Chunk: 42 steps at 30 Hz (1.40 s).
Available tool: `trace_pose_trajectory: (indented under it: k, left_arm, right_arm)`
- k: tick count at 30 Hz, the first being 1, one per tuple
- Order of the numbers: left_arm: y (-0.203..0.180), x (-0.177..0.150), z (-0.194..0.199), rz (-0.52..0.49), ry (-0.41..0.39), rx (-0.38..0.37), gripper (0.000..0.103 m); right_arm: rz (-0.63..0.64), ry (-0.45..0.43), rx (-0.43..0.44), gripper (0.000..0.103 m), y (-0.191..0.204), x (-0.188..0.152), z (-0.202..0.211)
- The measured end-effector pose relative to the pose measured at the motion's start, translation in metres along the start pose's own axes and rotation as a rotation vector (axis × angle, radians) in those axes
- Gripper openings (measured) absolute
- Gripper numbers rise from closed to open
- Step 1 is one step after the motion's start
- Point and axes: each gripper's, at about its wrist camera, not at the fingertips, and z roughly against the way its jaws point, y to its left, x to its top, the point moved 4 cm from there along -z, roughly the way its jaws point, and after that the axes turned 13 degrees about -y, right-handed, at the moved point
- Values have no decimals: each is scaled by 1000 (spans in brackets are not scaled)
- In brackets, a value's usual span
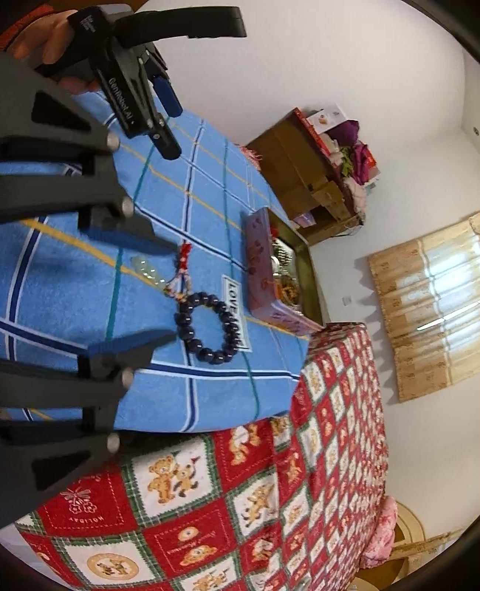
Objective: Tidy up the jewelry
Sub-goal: 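Move both tools toward the dark purple bead bracelet, then grasp the red tassel with the left tool while the right tool grasps the dark beads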
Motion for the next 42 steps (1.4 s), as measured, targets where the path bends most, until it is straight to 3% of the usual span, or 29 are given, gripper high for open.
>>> trace_pose_trajectory:
  k: [5, 10, 12, 14, 20, 22, 24, 25, 26, 27, 30, 42]
  left_arm:
    - [-11, 0, -4, -1, -14, -89, 82]
    - [-38, 7, -16, -37, -28, -251, 82]
    - [-53, 8, -25, -66, -30, -279, 80]
    - [-67, 5, -35, -85, 9, -313, 70]
    - [-89, 2, -67, -72, 70, -344, 68]
    - [-95, 1, -78, -65, 95, -339, 57]
    - [-99, -7, -89, -60, 167, -355, 21]
    - [-99, -7, -89, -54, 163, -360, 21]
    - [-98, -7, -88, -48, 167, -379, 11]
    - [-99, -8, -89, -38, 175, -408, 8]
    - [-93, -7, -87, -2, 171, -429, 3]
    - [-35, 28, -30, 60, -4, -429, 3]
  right_arm:
    - [1, 4, -4, 33, -2, -3, -1]
    - [-11, 1, -19, 33, -11, -1, 0]
    - [-21, 2, -28, 33, -16, -1, 0]
    - [-30, 5, -34, 33, -21, -2, 1]
    - [-69, 15, -55, 33, -40, -4, 2]
    - [-79, 16, -61, 33, -44, -4, 2]
    - [-88, 16, -66, 33, -49, -3, 2]
    - [-95, 16, -69, 33, -51, -2, 2]
    - [-102, 15, -71, 33, -54, -1, 2]
    - [-107, 14, -72, 33, -55, -1, 2]
    - [-116, 15, -71, 33, -58, 1, -1]
    - [-92, 18, -50, 33, -48, 1, -3]
